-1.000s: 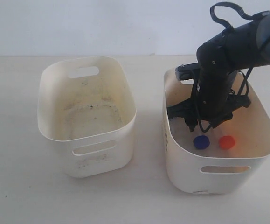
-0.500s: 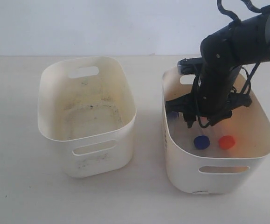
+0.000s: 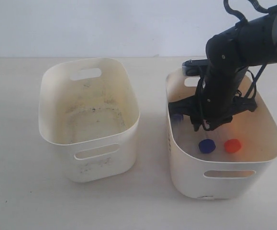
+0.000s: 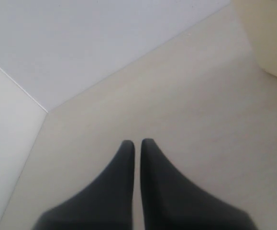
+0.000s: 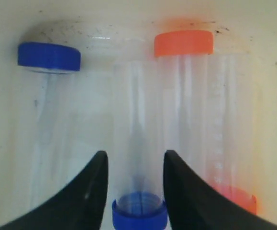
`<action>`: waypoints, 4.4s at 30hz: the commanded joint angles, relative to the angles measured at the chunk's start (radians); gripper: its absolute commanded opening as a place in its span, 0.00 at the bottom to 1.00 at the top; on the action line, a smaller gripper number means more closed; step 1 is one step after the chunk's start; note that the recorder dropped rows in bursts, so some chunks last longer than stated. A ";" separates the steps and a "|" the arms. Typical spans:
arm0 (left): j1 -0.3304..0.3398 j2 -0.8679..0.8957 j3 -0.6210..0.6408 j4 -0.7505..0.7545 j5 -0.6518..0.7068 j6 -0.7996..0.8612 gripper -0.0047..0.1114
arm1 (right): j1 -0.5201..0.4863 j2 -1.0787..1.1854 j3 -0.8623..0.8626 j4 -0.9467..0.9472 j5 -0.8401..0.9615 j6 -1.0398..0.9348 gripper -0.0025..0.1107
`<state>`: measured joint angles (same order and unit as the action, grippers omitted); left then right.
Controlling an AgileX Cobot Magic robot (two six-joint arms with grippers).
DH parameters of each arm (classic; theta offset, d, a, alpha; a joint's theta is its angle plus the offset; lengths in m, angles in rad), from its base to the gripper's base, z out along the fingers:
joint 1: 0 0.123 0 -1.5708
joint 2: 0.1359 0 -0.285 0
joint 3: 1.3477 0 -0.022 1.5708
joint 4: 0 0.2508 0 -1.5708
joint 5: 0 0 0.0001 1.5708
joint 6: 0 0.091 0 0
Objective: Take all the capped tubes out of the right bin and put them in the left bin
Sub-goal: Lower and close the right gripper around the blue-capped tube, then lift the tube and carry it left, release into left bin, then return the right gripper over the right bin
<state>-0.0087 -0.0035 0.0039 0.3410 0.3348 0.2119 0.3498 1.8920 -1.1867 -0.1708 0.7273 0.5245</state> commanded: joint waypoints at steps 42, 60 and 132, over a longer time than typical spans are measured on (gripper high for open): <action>-0.001 0.004 -0.004 -0.003 -0.005 -0.001 0.08 | -0.001 0.086 -0.001 0.097 -0.037 -0.067 0.34; -0.001 0.004 -0.004 -0.003 -0.005 -0.001 0.08 | -0.001 -0.106 -0.001 0.058 -0.023 -0.072 0.02; -0.001 0.004 -0.004 -0.003 -0.005 -0.001 0.08 | 0.048 -0.170 -0.069 0.017 0.242 -0.028 0.02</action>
<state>-0.0087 -0.0035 0.0039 0.3410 0.3348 0.2119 0.4039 1.7063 -1.2583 -0.1692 0.9754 0.4951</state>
